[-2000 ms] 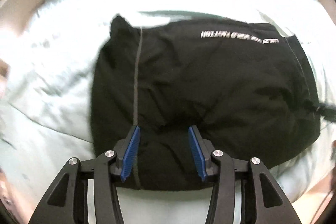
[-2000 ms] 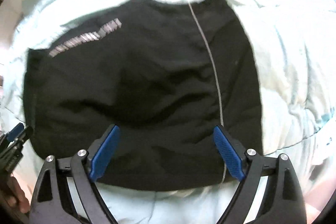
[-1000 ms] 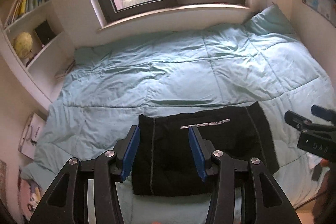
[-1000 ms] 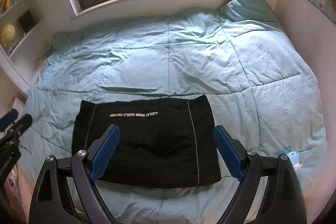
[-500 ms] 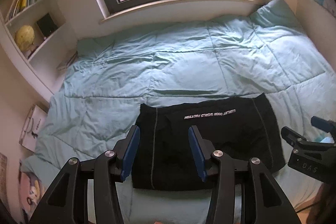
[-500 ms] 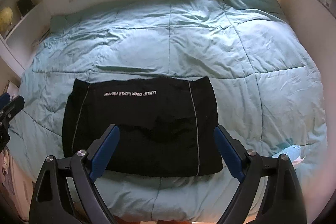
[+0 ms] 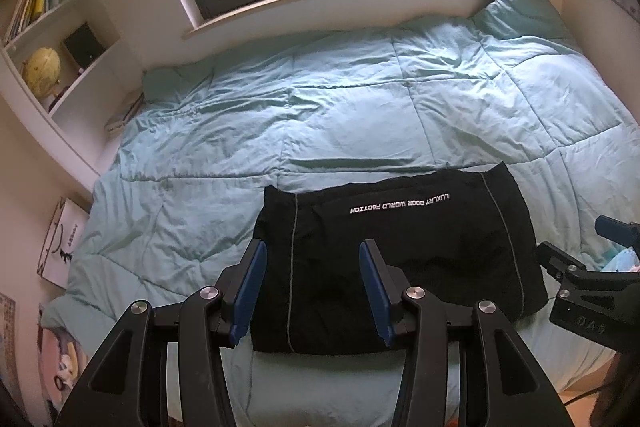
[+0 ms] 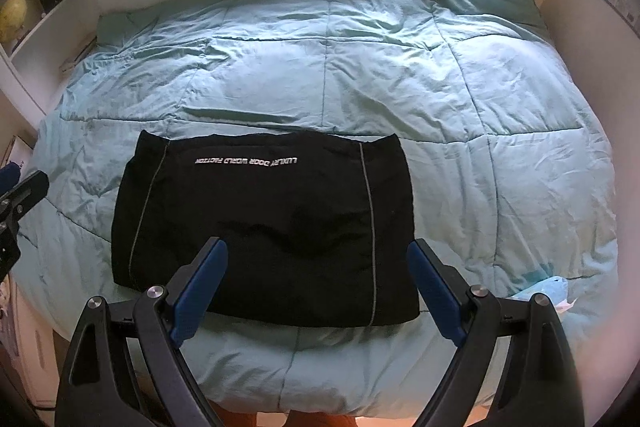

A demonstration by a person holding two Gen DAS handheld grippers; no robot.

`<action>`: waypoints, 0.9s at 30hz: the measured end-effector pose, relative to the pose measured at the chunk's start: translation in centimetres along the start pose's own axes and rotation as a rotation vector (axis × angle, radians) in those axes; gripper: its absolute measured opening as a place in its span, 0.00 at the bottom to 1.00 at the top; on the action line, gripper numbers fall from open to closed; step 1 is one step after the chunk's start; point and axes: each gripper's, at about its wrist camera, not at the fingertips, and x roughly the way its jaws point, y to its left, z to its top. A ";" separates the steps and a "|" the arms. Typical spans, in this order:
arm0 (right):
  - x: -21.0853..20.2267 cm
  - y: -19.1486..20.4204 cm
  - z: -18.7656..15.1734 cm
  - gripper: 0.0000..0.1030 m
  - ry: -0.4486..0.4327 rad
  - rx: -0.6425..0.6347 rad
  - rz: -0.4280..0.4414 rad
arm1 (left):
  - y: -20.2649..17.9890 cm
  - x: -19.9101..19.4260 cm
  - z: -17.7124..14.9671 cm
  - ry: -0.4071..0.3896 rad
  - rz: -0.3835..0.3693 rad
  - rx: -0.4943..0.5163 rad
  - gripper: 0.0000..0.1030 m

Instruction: Fold large clothes

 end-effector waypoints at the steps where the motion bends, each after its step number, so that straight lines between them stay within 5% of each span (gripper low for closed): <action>1: 0.1 -0.1 0.0 0.90 0.004 0.005 0.002 | -0.1 0.0 -0.1 0.002 -0.001 0.001 0.48; 27: 2.7 -0.9 -1.3 0.90 0.095 0.035 0.006 | -1.8 3.4 -0.9 0.099 0.004 0.055 0.48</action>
